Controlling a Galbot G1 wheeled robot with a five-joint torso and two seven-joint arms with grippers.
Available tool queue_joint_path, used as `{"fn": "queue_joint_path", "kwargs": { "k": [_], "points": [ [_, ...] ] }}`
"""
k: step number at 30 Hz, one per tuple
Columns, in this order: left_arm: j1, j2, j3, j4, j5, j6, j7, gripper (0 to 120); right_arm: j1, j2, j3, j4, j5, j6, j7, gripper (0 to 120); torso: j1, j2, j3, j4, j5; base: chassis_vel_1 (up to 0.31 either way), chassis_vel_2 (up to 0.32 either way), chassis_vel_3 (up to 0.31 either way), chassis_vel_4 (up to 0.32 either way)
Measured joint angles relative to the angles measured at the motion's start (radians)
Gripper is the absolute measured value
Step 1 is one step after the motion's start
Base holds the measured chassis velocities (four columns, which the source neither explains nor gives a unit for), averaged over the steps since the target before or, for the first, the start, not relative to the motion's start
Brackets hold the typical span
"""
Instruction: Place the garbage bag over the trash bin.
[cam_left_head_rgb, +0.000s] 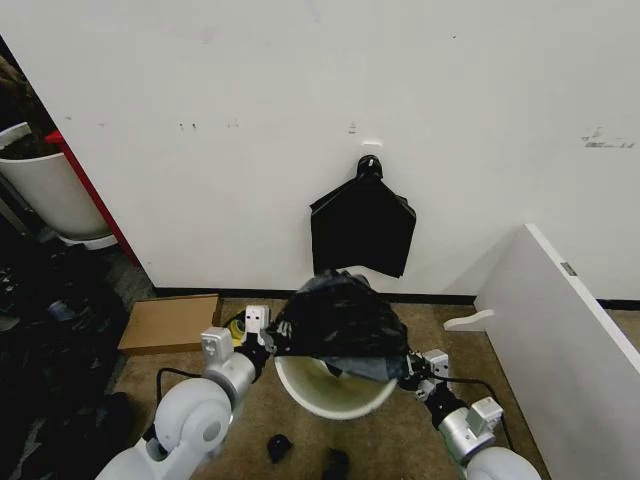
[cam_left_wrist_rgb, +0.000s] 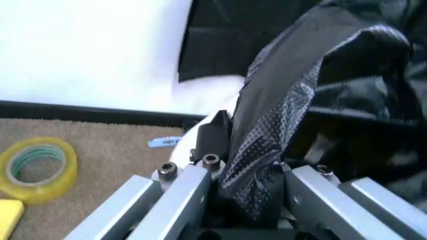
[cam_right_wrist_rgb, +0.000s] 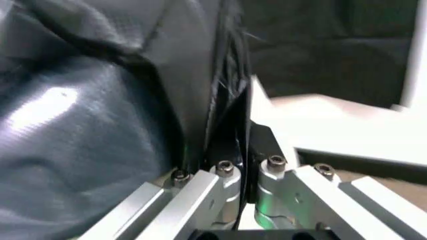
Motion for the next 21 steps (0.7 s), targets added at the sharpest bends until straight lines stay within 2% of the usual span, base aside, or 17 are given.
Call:
{"fn": "queue_joint_path", "kwargs": {
  "k": [1, 2, 6, 9, 15, 21],
  "points": [
    [0.0, 0.0, 0.0, 0.0, 0.0, 0.0, 0.0, 0, 0.0, 0.0, 0.0, 0.0, 0.0, 0.0, 0.0, 0, 0.0, 0.0, 0.0, 0.0, 0.0, 0.0, 0.0, 0.0, 0.0],
    [-0.008, -0.014, -0.009, 0.005, -0.022, -0.001, -0.005, 0, 0.0, 0.007, 0.0, -0.03, 0.01, 0.039, -0.104, 0, 0.0, 0.0, 0.0, 0.0, 0.0002, 0.0, 0.0, 0.0, 0.0],
    [-0.02, -0.043, -0.038, 0.015, -0.061, -0.001, -0.016, 0, 0.017, 0.029, 0.001, -0.09, 0.03, 0.089, -0.267, 0, 0.0, 0.0, 0.0, 0.0, 0.0001, 0.0, 0.0, 0.0, 0.0],
    [-0.021, -0.048, -0.047, 0.019, -0.07, -0.002, -0.016, 0, 0.032, 0.039, 0.004, -0.115, 0.03, 0.102, -0.299, 0, 0.0, 0.0, 0.0, 0.0, 0.0003, 0.0, 0.0, 0.0, 0.0],
    [-0.013, -0.039, -0.052, 0.032, -0.073, -0.003, -0.011, 0, 0.068, 0.047, -0.004, -0.135, 0.044, 0.086, -0.199, 0, 0.0, 0.0, 0.0, 0.0001, 0.0001, 0.0, 0.0, 0.0, 0.0],
    [-0.02, -0.045, -0.033, 0.051, -0.074, -0.002, -0.006, 0, 0.084, 0.042, -0.009, -0.136, 0.08, 0.059, -0.003, 25, 0.0, 0.0, 0.0, -0.0001, 0.0001, 0.0, 0.0, 0.0, 0.0]
  ]
}}
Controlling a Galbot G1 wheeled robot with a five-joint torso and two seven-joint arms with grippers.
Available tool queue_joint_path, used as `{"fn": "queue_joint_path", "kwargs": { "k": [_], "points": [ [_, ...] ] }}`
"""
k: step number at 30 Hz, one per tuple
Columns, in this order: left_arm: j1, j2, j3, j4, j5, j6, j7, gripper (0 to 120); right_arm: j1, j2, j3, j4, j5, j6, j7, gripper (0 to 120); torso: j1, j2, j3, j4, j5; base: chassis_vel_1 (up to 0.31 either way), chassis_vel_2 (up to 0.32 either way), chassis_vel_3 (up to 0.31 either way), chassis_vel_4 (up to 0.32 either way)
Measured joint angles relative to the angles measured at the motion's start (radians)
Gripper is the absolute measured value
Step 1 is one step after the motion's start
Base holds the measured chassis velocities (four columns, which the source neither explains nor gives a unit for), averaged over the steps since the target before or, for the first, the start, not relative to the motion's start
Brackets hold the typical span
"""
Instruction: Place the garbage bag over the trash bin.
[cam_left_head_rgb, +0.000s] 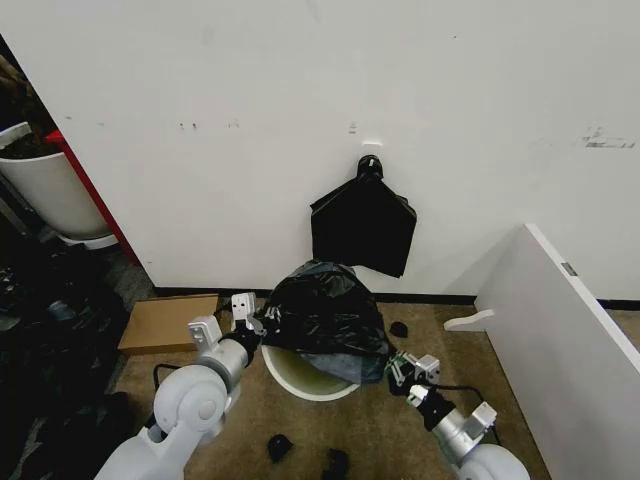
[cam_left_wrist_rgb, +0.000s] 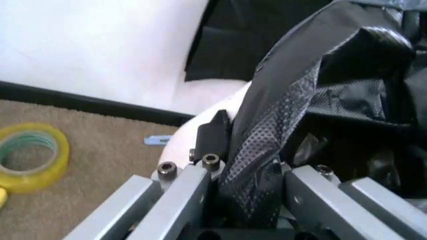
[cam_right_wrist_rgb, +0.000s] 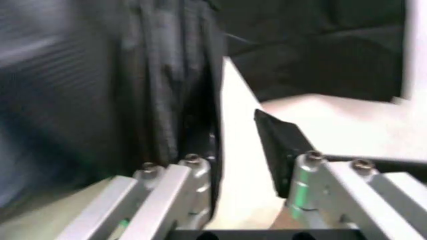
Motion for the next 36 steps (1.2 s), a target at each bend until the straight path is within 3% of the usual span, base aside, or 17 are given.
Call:
{"fn": "queue_joint_path", "kwargs": {
  "k": [4, 9, 11, 17, 22, 31, 36],
  "points": [
    [-0.006, 0.0, 0.005, 0.006, 0.0, 0.0, 0.003, 0, -0.009, -0.013, 0.008, 0.025, 0.064, -0.026, 0.059, 36, 0.0, 0.0, 0.0, 0.0001, 0.0002, 0.0, 0.0, 0.0, 0.0],
    [-0.019, -0.003, -0.014, 0.022, -0.01, -0.003, 0.001, 0, -0.05, -0.043, 0.043, 0.05, 0.13, -0.085, 0.025, 58, 0.0, 0.0, 0.0, 0.0, 0.0001, 0.0, 0.0, 0.0, 0.0],
    [-0.023, -0.003, -0.022, 0.026, -0.015, -0.006, -0.002, 0, -0.058, -0.046, 0.044, 0.053, 0.125, -0.088, 0.021, 62, 0.0, 0.0, 0.0, 0.0, 0.0001, 0.0, 0.0, 0.0, 0.0],
    [-0.031, 0.003, -0.065, 0.045, -0.034, -0.018, -0.008, 0, -0.082, -0.044, 0.044, 0.074, -0.07, -0.031, 0.028, 87, 0.0, 0.0, 0.0, 0.0, 0.0, 0.0, 0.0, 0.0, 0.0],
    [-0.027, 0.001, -0.072, 0.052, -0.034, -0.027, -0.009, 0, -0.089, -0.036, 0.022, 0.075, -0.198, 0.032, 0.056, 99, 0.0, 0.0, 0.0, 0.0001, 0.0, 0.0, 0.0, 0.0, 0.0],
    [-0.035, -0.01, -0.069, 0.071, -0.03, -0.041, -0.02, 0, -0.089, 0.007, 0.012, 0.077, -0.436, 0.247, 0.022, 100, 0.0, 0.0, 0.0, 0.0001, 0.0, 0.0, 0.0, 0.0, 0.0],
    [-0.035, -0.022, -0.054, 0.076, -0.023, -0.042, -0.024, 0, -0.078, 0.019, 0.009, 0.081, -0.484, 0.273, 0.02, 88, 0.0, 0.0, 0.0, 0.0001, 0.0, 0.0, 0.0, 0.0, 0.0]
  ]
}}
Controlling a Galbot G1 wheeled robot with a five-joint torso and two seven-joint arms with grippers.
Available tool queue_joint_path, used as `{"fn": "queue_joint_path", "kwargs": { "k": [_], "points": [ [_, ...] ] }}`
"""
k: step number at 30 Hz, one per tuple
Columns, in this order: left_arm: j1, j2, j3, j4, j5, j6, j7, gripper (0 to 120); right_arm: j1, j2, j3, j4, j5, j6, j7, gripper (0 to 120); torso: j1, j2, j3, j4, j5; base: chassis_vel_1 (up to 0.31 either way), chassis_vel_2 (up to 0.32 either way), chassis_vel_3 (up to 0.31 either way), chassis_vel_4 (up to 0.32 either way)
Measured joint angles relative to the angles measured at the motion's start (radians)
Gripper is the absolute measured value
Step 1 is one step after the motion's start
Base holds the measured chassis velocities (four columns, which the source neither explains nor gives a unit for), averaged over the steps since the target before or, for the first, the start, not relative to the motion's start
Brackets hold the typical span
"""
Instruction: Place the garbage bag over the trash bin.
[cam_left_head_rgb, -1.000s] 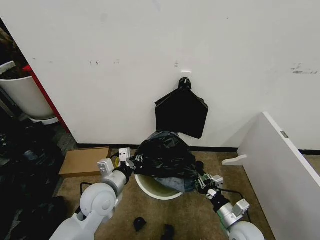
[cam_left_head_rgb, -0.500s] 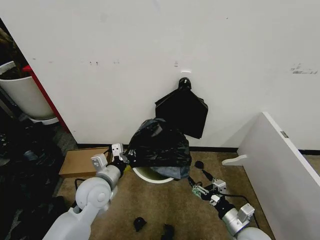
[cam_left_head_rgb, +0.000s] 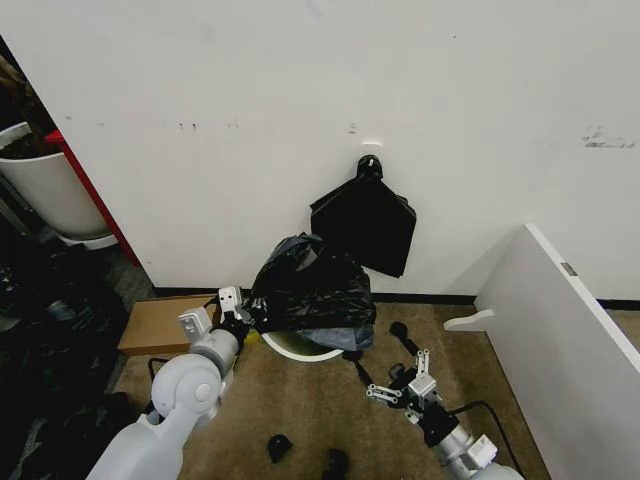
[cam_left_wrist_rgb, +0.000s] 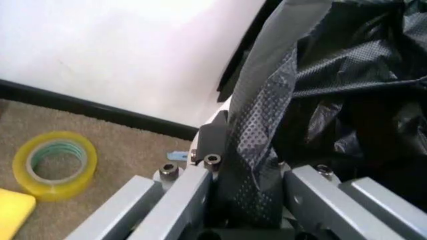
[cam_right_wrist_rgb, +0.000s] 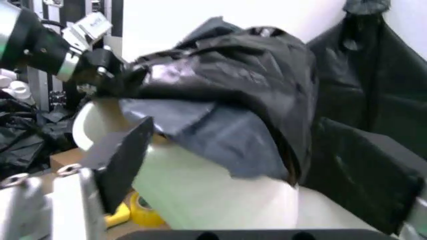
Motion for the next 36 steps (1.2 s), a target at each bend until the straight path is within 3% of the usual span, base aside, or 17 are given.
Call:
{"fn": "queue_joint_path", "kwargs": {
  "k": [4, 6, 12, 24, 36],
  "points": [
    [0.002, -0.004, 0.01, 0.001, 0.005, 0.0, -0.002, 0, 0.007, 0.008, -0.003, -0.023, -0.031, 0.014, -0.003, 70, 0.0, 0.0, 0.0, 0.0, 0.0, 0.0, 0.0, 0.0, 0.0],
    [0.002, -0.004, 0.012, 0.001, 0.006, 0.0, -0.002, 0, 0.008, 0.011, -0.003, -0.027, -0.036, 0.019, -0.005, 67, 0.0, 0.0, 0.0, 0.0, 0.0, 0.0, 0.0, 0.0, 0.0],
    [0.007, -0.006, 0.014, -0.003, 0.01, 0.0, -0.004, 0, 0.002, 0.014, 0.002, -0.037, -0.067, 0.03, -0.011, 41, 0.0, 0.0, 0.0, 0.0, 0.0002, 0.0, 0.0, 0.0, 0.0],
    [0.016, -0.008, 0.003, -0.019, 0.011, 0.001, -0.011, 0, -0.02, 0.009, 0.004, -0.041, -0.073, 0.053, -0.029, 0, 0.0, 0.0, 0.0, 0.0, 0.0001, 0.0, 0.0, 0.0, 0.0],
    [0.015, -0.014, -0.022, -0.031, -0.02, 0.004, -0.027, 0, -0.044, 0.011, 0.021, -0.086, -0.04, 0.1, -0.199, 0, 0.0, 0.0, 0.0, 0.0, 0.0001, 0.0, 0.0, 0.0, 0.0]
  ]
}}
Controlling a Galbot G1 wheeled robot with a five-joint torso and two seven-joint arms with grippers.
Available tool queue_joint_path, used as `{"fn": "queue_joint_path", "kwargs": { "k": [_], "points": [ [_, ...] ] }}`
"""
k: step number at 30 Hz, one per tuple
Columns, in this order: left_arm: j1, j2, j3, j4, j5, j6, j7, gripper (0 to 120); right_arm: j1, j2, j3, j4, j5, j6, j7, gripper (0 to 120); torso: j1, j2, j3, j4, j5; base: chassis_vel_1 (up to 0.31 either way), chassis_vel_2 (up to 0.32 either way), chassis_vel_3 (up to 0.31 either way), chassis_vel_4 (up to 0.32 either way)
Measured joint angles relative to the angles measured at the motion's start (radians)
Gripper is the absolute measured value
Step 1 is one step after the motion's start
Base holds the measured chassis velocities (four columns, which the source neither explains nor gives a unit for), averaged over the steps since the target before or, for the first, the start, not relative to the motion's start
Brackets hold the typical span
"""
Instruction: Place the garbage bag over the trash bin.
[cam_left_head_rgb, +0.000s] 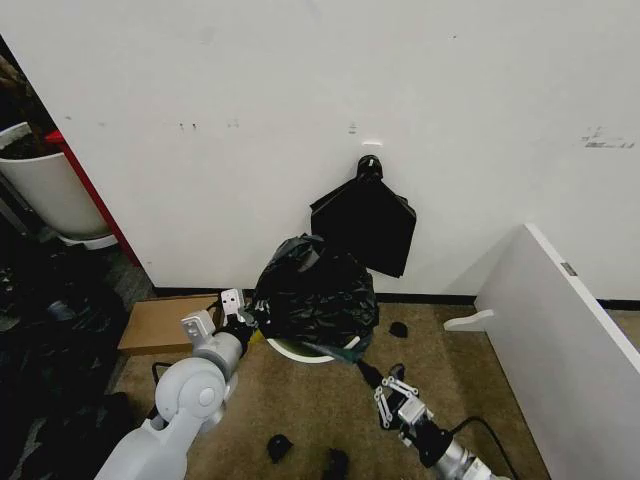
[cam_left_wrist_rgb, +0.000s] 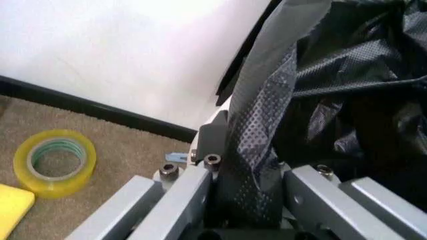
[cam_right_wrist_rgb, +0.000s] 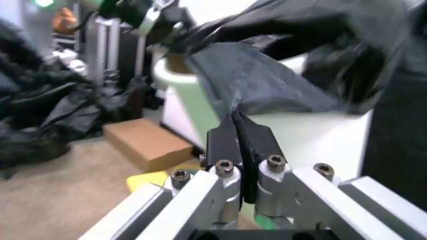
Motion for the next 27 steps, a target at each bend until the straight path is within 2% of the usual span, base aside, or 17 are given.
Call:
{"fn": "queue_joint_path", "kwargs": {
  "k": [6, 10, 13, 17, 19, 21, 22, 25, 26, 27],
  "points": [
    [-0.004, -0.005, -0.012, -0.016, -0.034, 0.008, -0.012, 0, 0.008, 0.009, 0.049, -0.089, -0.017, 0.012, -0.2, 0, 0.0, 0.0, 0.0, -0.0001, 0.0, 0.0, 0.0, 0.0, 0.0],
    [-0.003, -0.006, -0.015, -0.025, -0.052, 0.018, -0.017, 0, 0.034, 0.025, 0.065, -0.14, -0.06, 0.017, -0.255, 0, 0.0, 0.0, 0.0, -0.0001, 0.0, 0.0, 0.0, 0.0, 0.0],
    [-0.001, -0.009, -0.016, -0.028, -0.06, 0.023, -0.021, 0, 0.065, 0.044, 0.064, -0.167, -0.1, 0.031, -0.221, 0, 0.0, 0.0, 0.0, 0.0001, 0.0001, 0.0, 0.0, 0.0, 0.0],
    [-0.007, -0.009, -0.017, -0.013, -0.06, 0.023, -0.022, 0, 0.061, 0.037, 0.039, -0.139, -0.063, 0.036, -0.161, 0, 0.0, 0.0, 0.0, -0.0001, 0.0001, 0.0, 0.0, 0.0, 0.0],
    [-0.01, -0.008, -0.019, -0.004, -0.06, 0.022, -0.022, 0, 0.05, 0.024, 0.037, -0.11, 0.011, 0.053, -0.191, 8, 0.0, 0.0, 0.0, 0.0001, -0.0002, 0.0, 0.0, 0.0, 0.0],
    [-0.011, -0.007, -0.02, 0.002, -0.06, 0.02, -0.022, 0, 0.04, 0.014, 0.052, -0.097, 0.109, 0.075, -0.307, 16, 0.0, 0.0, 0.0, 0.0, -0.0001, 0.0, 0.0, 0.0, 0.0],
    [-0.011, -0.007, -0.02, 0.002, -0.06, 0.02, -0.022, 0, 0.04, 0.014, 0.052, -0.097, 0.109, 0.075, -0.307, 16, 0.0, 0.0, 0.0, 0.0, -0.0001, 0.0, 0.0, 0.0, 0.0],
    [-0.012, -0.008, -0.019, 0.007, -0.06, 0.019, -0.022, 0, 0.024, 0.009, 0.073, -0.078, 0.179, 0.1, -0.419, 28, 0.0, 0.0, 0.0, 0.0, -0.0002, 0.0, 0.0, 0.0, 0.0],
    [-0.012, -0.009, -0.018, 0.008, -0.06, 0.019, -0.022, 0, 0.018, 0.009, 0.072, -0.071, 0.175, 0.103, -0.406, 32, 0.0, 0.0, 0.0, 0.0, 0.0, 0.0, 0.0, 0.0, 0.0],
    [-0.012, -0.011, -0.017, 0.008, -0.06, 0.019, -0.022, 0, 0.007, 0.01, 0.06, -0.054, 0.135, 0.103, -0.326, 38, 0.0, 0.0, 0.0, 0.0, -0.0001, 0.0, 0.0, 0.0, 0.0]
  ]
}}
